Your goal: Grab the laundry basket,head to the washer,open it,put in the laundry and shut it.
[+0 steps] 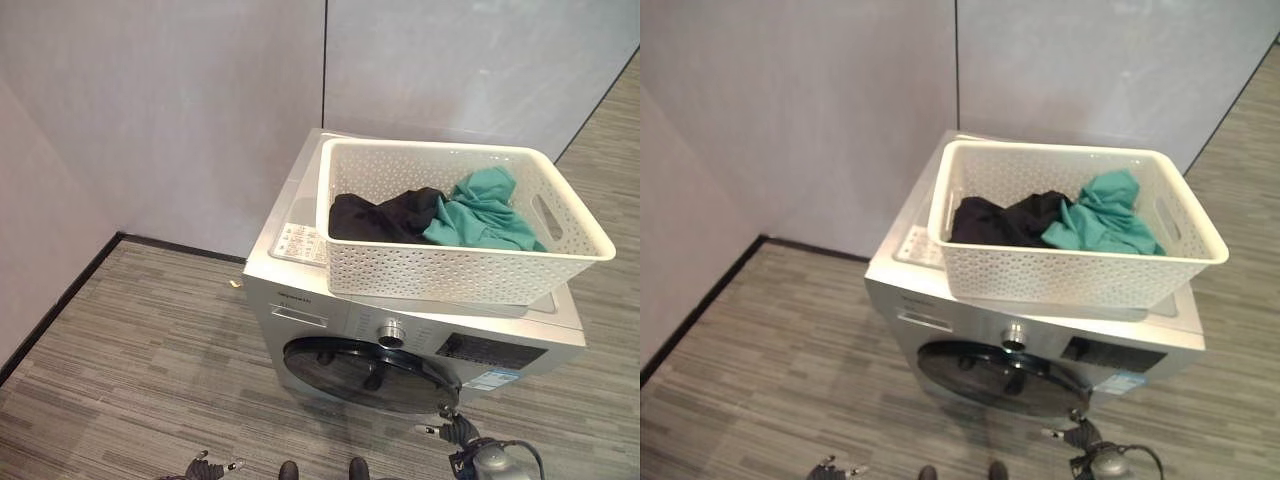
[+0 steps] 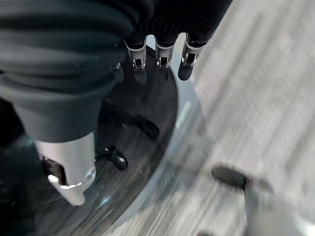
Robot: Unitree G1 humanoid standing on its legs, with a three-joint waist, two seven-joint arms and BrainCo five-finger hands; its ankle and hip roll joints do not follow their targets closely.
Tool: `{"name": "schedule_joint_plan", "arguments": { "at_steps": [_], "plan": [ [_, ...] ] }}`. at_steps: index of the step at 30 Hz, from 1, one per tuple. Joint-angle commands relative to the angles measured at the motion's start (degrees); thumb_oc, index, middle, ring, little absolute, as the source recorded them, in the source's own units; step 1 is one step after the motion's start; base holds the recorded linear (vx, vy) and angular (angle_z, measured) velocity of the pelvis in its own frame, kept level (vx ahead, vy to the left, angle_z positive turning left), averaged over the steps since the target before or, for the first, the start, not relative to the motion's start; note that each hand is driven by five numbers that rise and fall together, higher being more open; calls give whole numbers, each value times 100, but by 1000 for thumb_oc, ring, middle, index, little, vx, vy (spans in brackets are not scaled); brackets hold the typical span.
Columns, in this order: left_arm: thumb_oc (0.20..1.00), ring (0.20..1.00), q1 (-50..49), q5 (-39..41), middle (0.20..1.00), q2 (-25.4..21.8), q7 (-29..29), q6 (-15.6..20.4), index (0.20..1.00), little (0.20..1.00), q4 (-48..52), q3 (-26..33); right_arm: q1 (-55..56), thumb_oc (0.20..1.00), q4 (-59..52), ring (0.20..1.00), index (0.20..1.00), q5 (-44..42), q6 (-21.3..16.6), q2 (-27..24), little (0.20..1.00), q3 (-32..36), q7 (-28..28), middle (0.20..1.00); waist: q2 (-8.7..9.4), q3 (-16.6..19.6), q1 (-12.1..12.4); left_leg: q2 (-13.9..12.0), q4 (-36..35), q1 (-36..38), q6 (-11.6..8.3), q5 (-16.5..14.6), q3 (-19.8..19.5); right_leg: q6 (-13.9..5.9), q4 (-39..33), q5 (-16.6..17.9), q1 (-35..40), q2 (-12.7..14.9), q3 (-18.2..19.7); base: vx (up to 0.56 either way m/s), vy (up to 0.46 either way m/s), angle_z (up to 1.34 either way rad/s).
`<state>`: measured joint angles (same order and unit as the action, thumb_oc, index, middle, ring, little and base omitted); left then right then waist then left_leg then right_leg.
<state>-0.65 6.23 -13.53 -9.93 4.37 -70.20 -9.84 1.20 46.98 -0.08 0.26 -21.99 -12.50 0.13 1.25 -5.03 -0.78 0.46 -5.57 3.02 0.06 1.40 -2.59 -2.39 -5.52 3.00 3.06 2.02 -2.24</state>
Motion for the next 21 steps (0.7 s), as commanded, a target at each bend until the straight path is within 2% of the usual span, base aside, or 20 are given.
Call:
{"name": "schedule_joint_plan", "arguments": {
  "at_steps": [1,9,14,16,17,19,21],
  "plan": [
    [1000,1000,422,-143,1000,-206,-131,82,1000,1000,-193,-45,-15,1000,-199,1000,1000,381,-96,-430,1000,47,209,1000,1,88,50,-489,57,-30,-346,-162,173,-339,52,-263,-26,218,-12,0,0,0],
    [1000,1000,464,-121,1000,-232,-156,95,1000,1000,-157,2,105,1000,-121,1000,1000,427,-68,-273,1000,-35,151,1000,29,79,33,-544,57,10,-362,-164,209,-321,52,-254,-58,163,72,-11,-30,-1],
    [1000,1000,593,54,1000,-269,-160,162,1000,1000,31,-90,-44,1000,102,1000,1000,329,-80,-140,1000,-387,58,1000,101,-202,167,-702,247,-333,-449,60,-18,-199,52,-291,-191,-2,171,-139,-133,3],
    [1000,1000,715,155,1000,-220,-190,192,1000,1000,112,-206,-172,1000,276,1000,1000,318,-99,-93,1000,-585,70,1000,121,-303,237,-753,174,-571,-505,309,-190,-158,52,-344,-294,-84,55,-267,-155,24],
    [1000,1000,963,192,1000,-197,-282,250,1000,1000,228,-416,-380,1000,416,1000,1000,285,-99,-83,1000,-795,123,1000,142,-487,323,-764,150,-963,-629,647,-375,-128,52,-378,-427,-110,-91,-432,-179,55],
    [1000,1000,1175,234,1000,-131,-301,276,1000,1000,285,-557,-493,1000,485,1000,1000,217,-102,-69,1000,-865,158,1000,256,-585,269,-679,362,-1189,-578,523,-286,-110,52,-286,-674,-4,-281,-397,-128,101],
    [1000,1000,1230,180,1000,-46,-282,275,1000,1000,278,-680,-485,1000,620,1000,1000,238,-76,-59,1000,-888,186,1000,377,-560,147,-712,1240,-1166,-526,106,-105,-104,52,-192,-839,127,-534,-241,-79,108]
  ]
}}
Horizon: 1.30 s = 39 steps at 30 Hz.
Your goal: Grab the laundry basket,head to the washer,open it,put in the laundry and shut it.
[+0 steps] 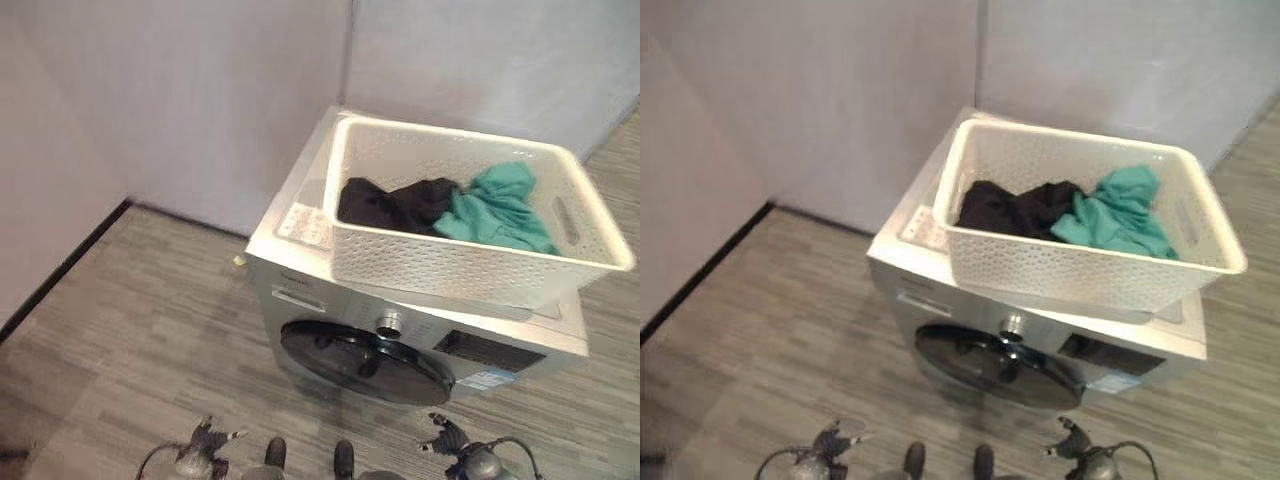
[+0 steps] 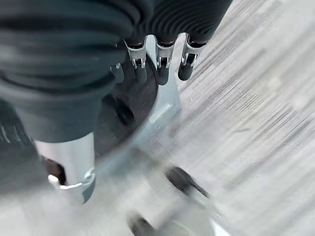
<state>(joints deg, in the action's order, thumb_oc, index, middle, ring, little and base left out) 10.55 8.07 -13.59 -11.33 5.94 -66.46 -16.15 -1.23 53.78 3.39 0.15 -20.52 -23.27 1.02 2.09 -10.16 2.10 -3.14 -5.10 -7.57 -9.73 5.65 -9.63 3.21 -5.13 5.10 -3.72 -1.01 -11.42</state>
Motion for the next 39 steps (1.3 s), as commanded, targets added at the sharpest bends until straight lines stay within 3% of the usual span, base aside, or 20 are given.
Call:
{"name": "schedule_joint_plan", "arguments": {
  "at_steps": [1,2,4,6,7,9,10,11,14,16,19,21,22,27,32,39],
  "plan": [
    [1000,1000,111,-4,1000,-40,-143,118,1000,1000,-97,-49,-243,1000,-59,1000,1000,-108,-65,-204,1000,190,97,1000,295,-37,-153,-344,1212,-138,456,-317,587,-666,13,-396,-177,437,373,-219,-15,95],
    [1000,1000,56,-113,1000,44,-110,112,1000,1000,-22,-164,-160,1000,-86,1000,1000,-96,-42,-224,1000,218,111,1000,316,2,-254,-628,1878,188,475,-556,878,-635,13,-379,-225,528,114,-192,47,89],
    [1000,1000,6,-202,1000,57,-34,71,1000,1000,-25,-242,-49,1000,106,1000,1000,-106,-12,-150,1000,296,94,1000,249,71,-376,-850,2408,778,420,-571,885,-648,13,-276,-232,585,-103,-207,126,87],
    [1000,1000,-19,-266,1000,62,-10,56,1000,1000,-50,-274,-23,1000,160,1000,1000,-74,11,-140,1000,314,81,1000,203,125,-434,-818,2363,975,374,-539,790,-669,13,-238,-264,610,-159,-91,164,72],
    [1000,1000,-60,-347,1000,94,11,35,1000,1000,-65,-299,15,1000,204,1000,1000,-36,26,-123,1000,330,62,1000,84,192,-487,-783,2120,1258,356,-714,710,-720,13,-189,-272,582,-177,-71,266,62],
    [1000,1000,-150,-474,1000,155,56,21,1000,1000,-8,-348,40,1000,121,1000,1000,-24,51,-151,1000,425,72,1000,-89,327,-650,-750,1575,1640,347,-1183,970,-847,13,-42,-423,725,-253,-120,356,56],
    [1000,1000,-178,-513,1000,148,88,-13,1000,1000,111,-380,16,1000,-53,1000,1000,43,98,-211,1000,538,142,1000,-170,330,-699,-572,1144,1770,451,-1482,1112,-978,38,199,-577,935,-309,-150,334,52],
    [1000,1000,-180,-513,1000,148,89,-17,1000,1000,116,-381,19,1000,-60,1000,1000,44,103,-214,1000,541,140,1000,-165,330,-692,-559,1135,1776,461,-1479,1120,-986,37,205,-579,945,-300,-198,367,52],
    [1000,1000,-308,-518,1000,-6,112,-17,1000,1000,474,-271,-10,1000,-881,1000,1000,317,217,-449,1000,802,264,1000,-173,213,-681,-183,693,1984,719,-1954,1343,-1240,156,533,-819,1314,-419,-198,269,24],
    [1000,1000,-435,-598,1000,-131,79,-36,1000,1000,545,-121,0,1000,-1263,1000,1000,691,308,-643,1000,983,398,1000,-204,104,-691,-69,580,2028,854,-1947,1451,-1383,355,727,-1028,1452,-403,-245,207,-11],
    [1000,1000,-567,-596,1000,-278,108,-66,1000,1000,774,73,89,1000,-1599,1000,1000,1002,429,-772,1000,1216,486,1000,-237,31,-707,-16,616,1848,931,-1813,1465,-1421,714,525,-1204,1527,-207,-187,88,-30],
    [1000,1000,-846,-576,1000,-370,138,-73,1000,1000,1012,353,548,1000,-2069,1000,1000,1383,491,-928,1000,1837,708,1000,-273,71,-676,123,572,1697,1044,-1736,1310,-1277,1142,113,-834,1325,420,-113,35,-2],
    [1000,1000,-885,-585,1000,-338,92,-77,1000,1000,980,441,595,1000,-2129,1000,1000,1585,515,-1017,1000,2014,837,1000,-247,97,-674,160,548,1672,1063,-1680,1293,-1311,1202,296,-870,1340,544,-49,-10,15],
    [1000,1000,-1109,-462,1000,-225,58,-15,1000,1000,900,655,785,1000,-2090,1000,1000,2010,606,-1278,1000,2680,1598,1000,-199,350,-610,139,383,1731,1006,-1636,1392,-1306,691,247,-580,1256,546,29,-67,-3],
    [1000,1000,-1272,-410,1000,-125,100,-37,1000,1000,931,664,1047,1000,-2523,1000,1000,2064,694,-1297,1000,3200,1723,1000,-217,469,-628,12,100,1929,955,-1549,1344,-1306,610,201,-493,1179,478,64,-80,-6],
    [1000,1000,-1213,-427,1000,-44,139,-13,1000,1000,872,397,416,1000,-2358,1000,1000,1774,556,-1420,1000,2756,1787,1000,-303,394,-538,-59,10,1887,881,-1440,1258,-1287,493,223,-515,1148,375,2,-51,0]
  ]
}}
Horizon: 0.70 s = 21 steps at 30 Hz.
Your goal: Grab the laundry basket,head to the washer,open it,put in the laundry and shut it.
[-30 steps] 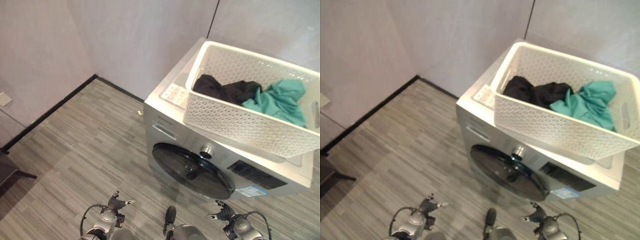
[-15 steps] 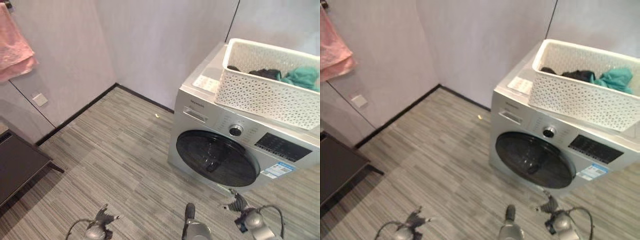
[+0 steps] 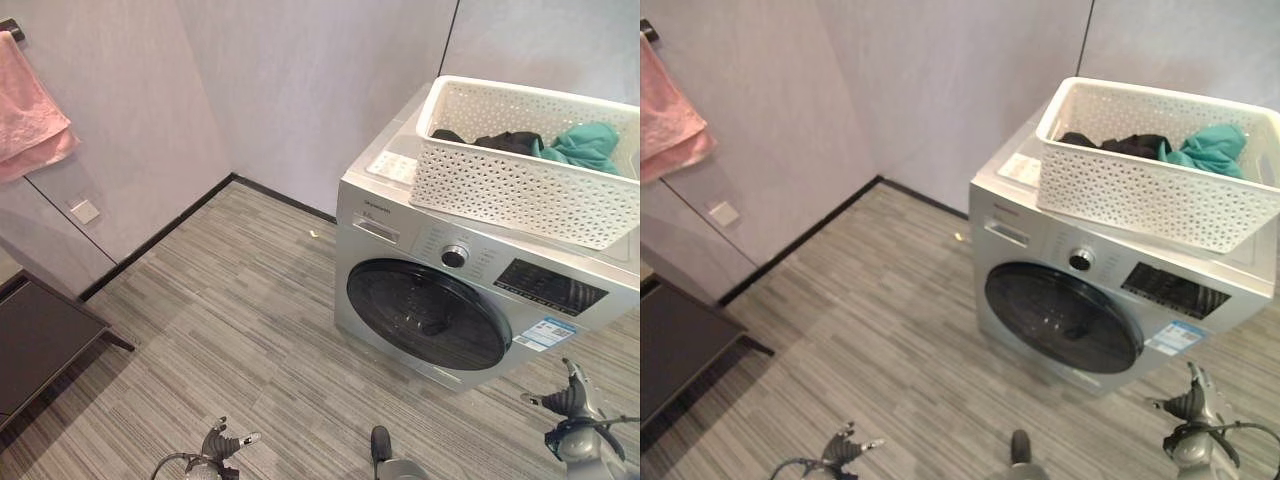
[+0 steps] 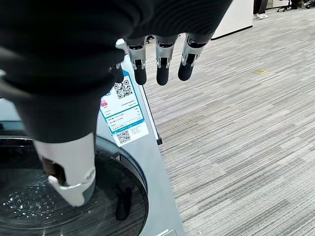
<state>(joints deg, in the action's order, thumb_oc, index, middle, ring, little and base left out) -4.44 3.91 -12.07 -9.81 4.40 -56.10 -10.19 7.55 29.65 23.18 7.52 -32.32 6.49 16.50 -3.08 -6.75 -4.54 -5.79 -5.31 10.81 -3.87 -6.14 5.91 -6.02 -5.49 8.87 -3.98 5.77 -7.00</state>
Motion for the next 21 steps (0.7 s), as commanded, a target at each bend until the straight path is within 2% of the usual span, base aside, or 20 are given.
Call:
{"name": "schedule_joint_plan", "arguments": {
  "at_steps": [1,9,12,21],
  "plan": [
    [1000,1000,300,-8,1000,-186,-8,146,1000,1000,-167,-258,-580,1000,98,1000,1000,-267,-192,-251,1000,-314,232,1000,197,33,155,198,31,18,280,-247,-303,-364,529,-158,-505,481,-90,-18,-24,5],
    [1000,1000,333,66,1000,-278,-36,208,1000,1000,-10,-455,-1725,1000,937,1000,1000,-626,-351,-710,1000,-864,422,1000,29,-180,339,159,31,-245,200,-116,-367,-321,619,-172,-757,510,-202,-32,-52,17],
    [1000,1000,360,408,1000,-277,-68,283,1000,1000,39,-376,-2290,1000,1213,1000,1000,-770,-355,-916,1000,-1114,504,1000,-78,-244,423,136,34,-424,168,-39,-318,-291,617,-154,-958,490,-188,-24,-62,-7],
    [1000,1000,399,1407,1000,-182,-58,434,1000,1000,614,-323,-2966,1000,1153,1000,1000,-735,-239,-1210,1000,-1238,847,1000,-349,-537,472,130,50,-923,79,215,-419,-192,661,-207,-1322,498,-181,-31,-49,3]
  ]
}}
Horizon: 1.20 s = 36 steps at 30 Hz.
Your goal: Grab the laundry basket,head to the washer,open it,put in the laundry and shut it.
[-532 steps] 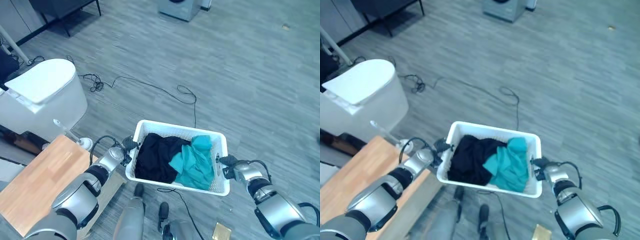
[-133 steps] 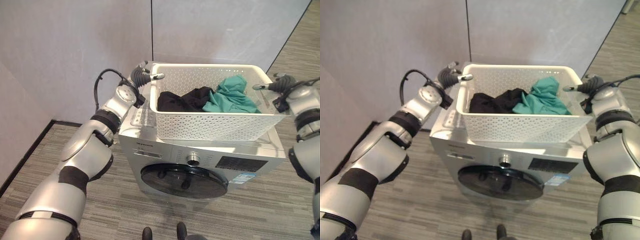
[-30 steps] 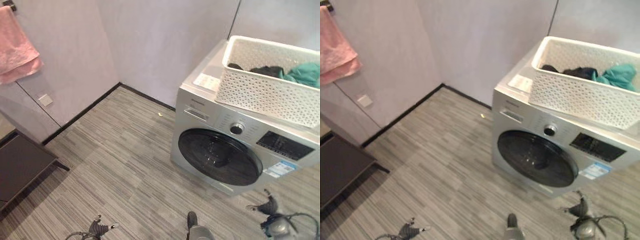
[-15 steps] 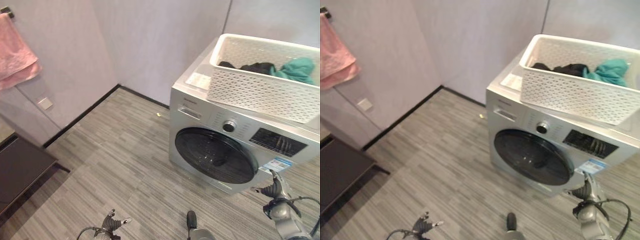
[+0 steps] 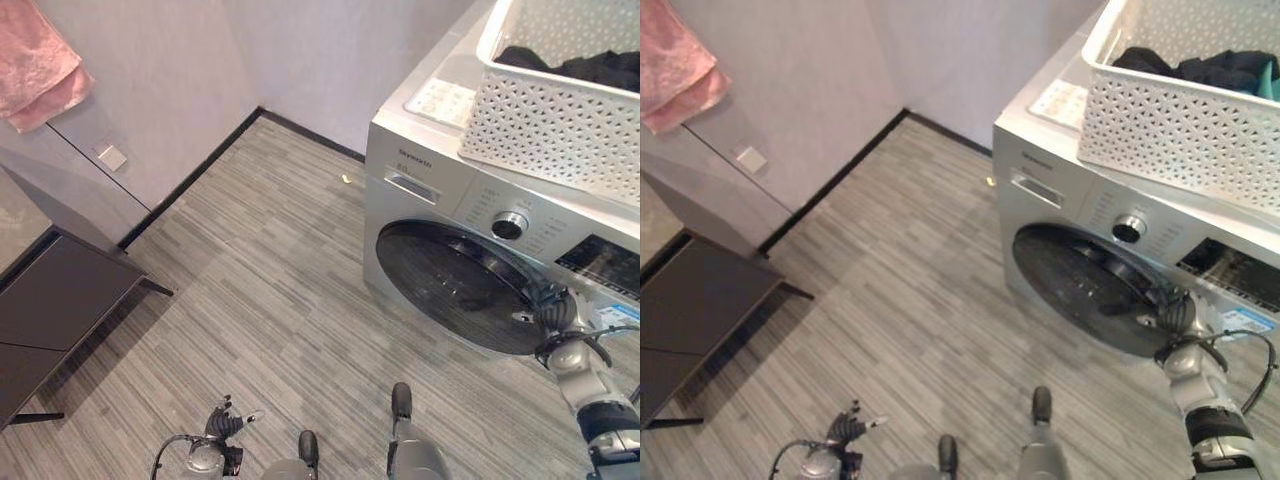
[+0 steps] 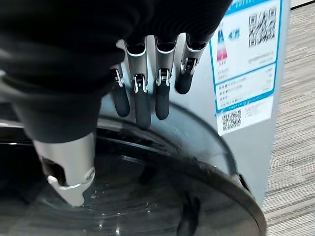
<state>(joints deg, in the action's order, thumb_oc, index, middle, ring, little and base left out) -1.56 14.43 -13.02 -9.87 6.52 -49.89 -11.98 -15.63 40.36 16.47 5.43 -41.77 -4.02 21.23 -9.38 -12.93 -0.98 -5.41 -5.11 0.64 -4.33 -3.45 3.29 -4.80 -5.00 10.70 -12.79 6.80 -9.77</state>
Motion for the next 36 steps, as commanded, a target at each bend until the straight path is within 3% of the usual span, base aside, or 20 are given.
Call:
{"name": "schedule_joint_plan", "arguments": {
  "at_steps": [1,4,9,10,11,14,18,20,22,27,29,32,34,35,36],
  "plan": [
    [1000,1000,114,358,1000,-86,-52,222,1000,1000,-6,-138,-670,1000,99,1000,1000,-69,-36,-266,1000,-204,379,1000,280,83,109,93,30,85,124,-52,-159,-313,613,-389,-449,396,96,-38,-28,5],
    [1000,1000,208,396,1000,-29,-105,268,1000,1000,62,-283,-1047,1000,637,1000,1000,-285,-124,48,1000,-627,409,1000,219,15,155,113,15,-56,95,30,-172,-302,532,-365,-499,404,81,0,0,0],
    [1000,1000,342,416,1000,116,-232,250,1000,1000,-84,-339,-736,1000,554,1000,1000,-672,-367,1196,1000,-1230,43,1000,232,22,152,68,11,-91,58,59,-186,-242,450,-402,-420,370,13,0,0,0],
    [1000,1000,342,416,1000,115,-232,250,1000,1000,-84,-338,-736,1000,554,1000,1000,-672,-367,1197,1000,-1230,43,1000,234,25,151,70,11,-96,59,61,-187,-243,450,-401,-424,372,12,32,-19,-1],
    [1000,1000,335,425,1000,153,-259,226,1000,1000,-89,-314,-443,1000,488,1000,1000,-839,-480,1687,1000,-1522,-196,1000,260,67,144,42,11,-62,55,48,-208,-226,442,-427,-350,359,-27,32,-13,3],
    [1000,1000,302,377,1000,134,-375,209,1000,1000,-63,-243,-55,1000,541,1000,1000,-1169,-606,2335,1000,-2012,-600,1000,300,142,173,10,11,38,56,26,-263,-210,441,-473,-185,352,-110,44,1,5],
    [1000,1000,144,250,1000,-56,-592,225,1000,1000,469,-163,211,1000,755,1000,1000,-1362,-636,2867,1000,-2610,-977,1000,321,270,242,-9,11,206,50,-24,-325,-224,419,-495,59,386,-231,48,47,13],
    [1000,1000,54,156,1000,-180,-679,260,1000,1000,833,-110,251,1000,826,1000,1000,-1348,-648,2949,1000,-2719,-1034,1000,318,306,271,-19,11,251,45,-43,-329,-230,423,-507,115,397,-264,37,44,10],
    [1000,1000,-176,-459,1000,-661,-1035,396,1000,1000,2025,147,327,1000,1148,1000,1000,-1229,-668,3075,1000,-2905,-1102,1000,307,359,368,-57,11,370,31,-98,-351,-245,434,-550,273,394,-322,38,54,7],
    [1000,1000,-384,-2881,1000,-1787,-1984,138,1000,1000,4210,1088,585,1000,1486,1000,1000,-918,-706,3035,1000,-2778,-1130,1000,367,492,467,-128,11,547,-7,-207,-361,-291,445,-621,455,384,-376,40,17,10],
    [1000,1000,-470,-3220,1000,-1995,-1836,162,1000,1000,5183,1635,638,1000,1682,1000,1000,-797,-659,2982,1000,-2592,-1144,1000,406,533,468,-129,11,578,-18,-212,-370,-297,461,-619,483,399,-387,16,-2,2],
    [1000,1000,-277,-3641,1000,-2421,-1554,352,1000,1000,6216,1991,670,1000,2046,1000,1000,-741,-592,2916,1000,-2403,-1229,1000,426,587,472,-117,11,617,-17,-257,-387,-308,485,-619,504,408,-376,11,-6,2],
    [1000,1000,-174,-3582,1000,-2529,-1341,400,1000,1000,6558,2023,669,1000,2124,1000,1000,-720,-564,2884,1000,-2368,-1267,1000,432,604,465,-109,11,636,-15,-279,-390,-315,490,-615,512,409,-368,0,0,0],
    [1000,1000,222,-2779,1000,-2359,-790,547,1000,1000,7043,1758,655,1000,2495,1000,1000,-767,-456,2882,1000,-2232,-1291,1000,421,661,399,-88,11,666,-3,-306,-378,-324,489,-600,524,404,-352,0,0,0],
    [1000,1000,258,-2743,1000,-2359,-757,532,1000,1000,7048,1745,637,1000,2515,1000,1000,-769,-465,2876,1000,-2202,-1291,1000,410,648,430,-92,11,672,-3,-311,-373,-326,485,-599,528,400,-350,46,-7,1]
  ]
}}
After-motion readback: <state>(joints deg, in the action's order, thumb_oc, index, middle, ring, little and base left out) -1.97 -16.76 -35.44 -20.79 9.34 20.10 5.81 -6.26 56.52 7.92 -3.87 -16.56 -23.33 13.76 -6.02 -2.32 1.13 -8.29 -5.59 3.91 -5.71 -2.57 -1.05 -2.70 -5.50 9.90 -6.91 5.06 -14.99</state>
